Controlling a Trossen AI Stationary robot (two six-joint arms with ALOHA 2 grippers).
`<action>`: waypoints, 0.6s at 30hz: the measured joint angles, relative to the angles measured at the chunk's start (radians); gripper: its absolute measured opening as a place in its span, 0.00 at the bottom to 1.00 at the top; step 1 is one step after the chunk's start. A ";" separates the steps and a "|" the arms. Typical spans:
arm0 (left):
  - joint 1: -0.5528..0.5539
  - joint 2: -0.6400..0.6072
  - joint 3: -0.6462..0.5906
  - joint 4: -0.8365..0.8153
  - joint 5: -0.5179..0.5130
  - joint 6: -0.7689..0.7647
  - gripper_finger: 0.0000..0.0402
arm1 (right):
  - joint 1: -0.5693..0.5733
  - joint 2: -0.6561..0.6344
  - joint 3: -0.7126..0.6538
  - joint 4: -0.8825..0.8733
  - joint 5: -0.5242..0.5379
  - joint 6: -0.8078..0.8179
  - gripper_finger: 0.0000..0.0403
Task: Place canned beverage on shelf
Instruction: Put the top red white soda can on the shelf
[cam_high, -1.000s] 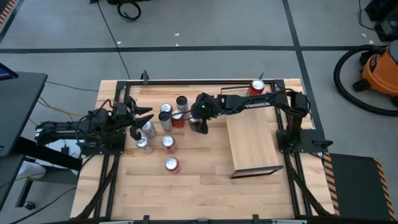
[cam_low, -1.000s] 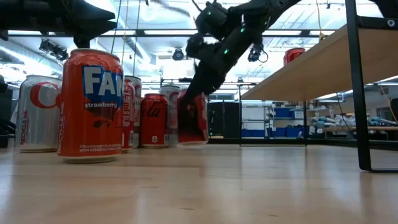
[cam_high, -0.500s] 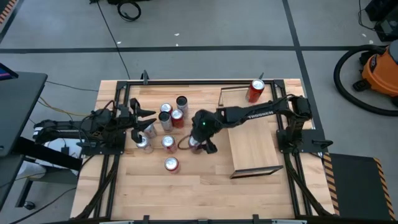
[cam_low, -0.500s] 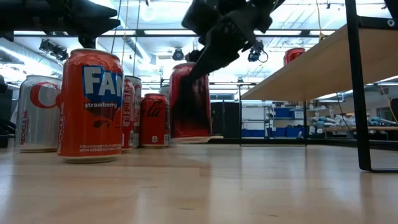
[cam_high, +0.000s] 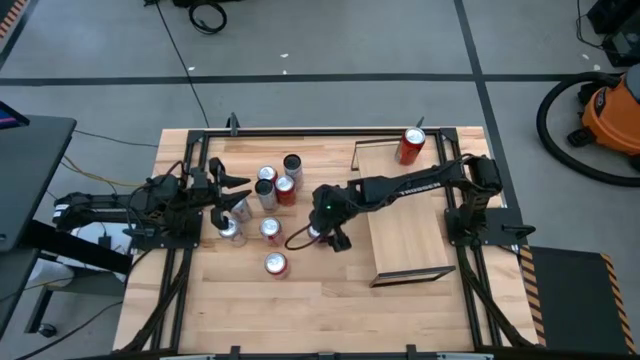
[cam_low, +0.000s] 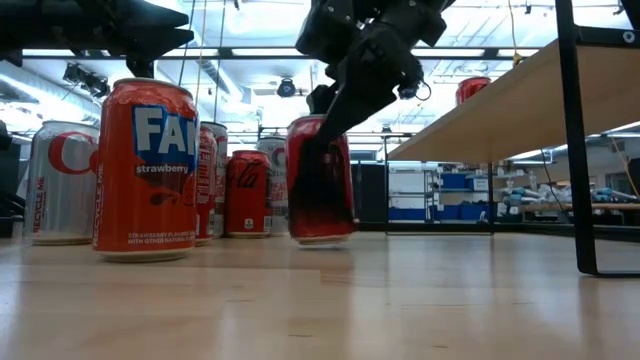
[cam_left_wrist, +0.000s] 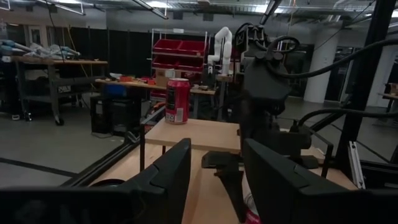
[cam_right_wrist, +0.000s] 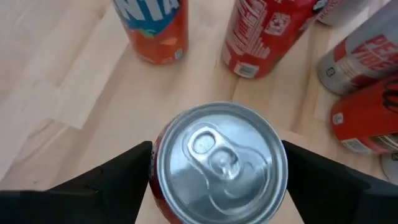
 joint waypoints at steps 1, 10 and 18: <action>0.000 0.000 0.000 0.000 0.000 0.000 0.39 | 0.000 0.000 0.000 0.002 -0.007 0.009 0.89; 0.000 0.000 0.000 0.000 0.000 0.000 0.39 | 0.000 -0.001 0.036 -0.043 0.048 0.018 0.99; 0.000 0.000 0.000 0.000 0.000 -0.001 0.39 | 0.036 -0.004 0.106 -0.052 0.133 0.079 0.98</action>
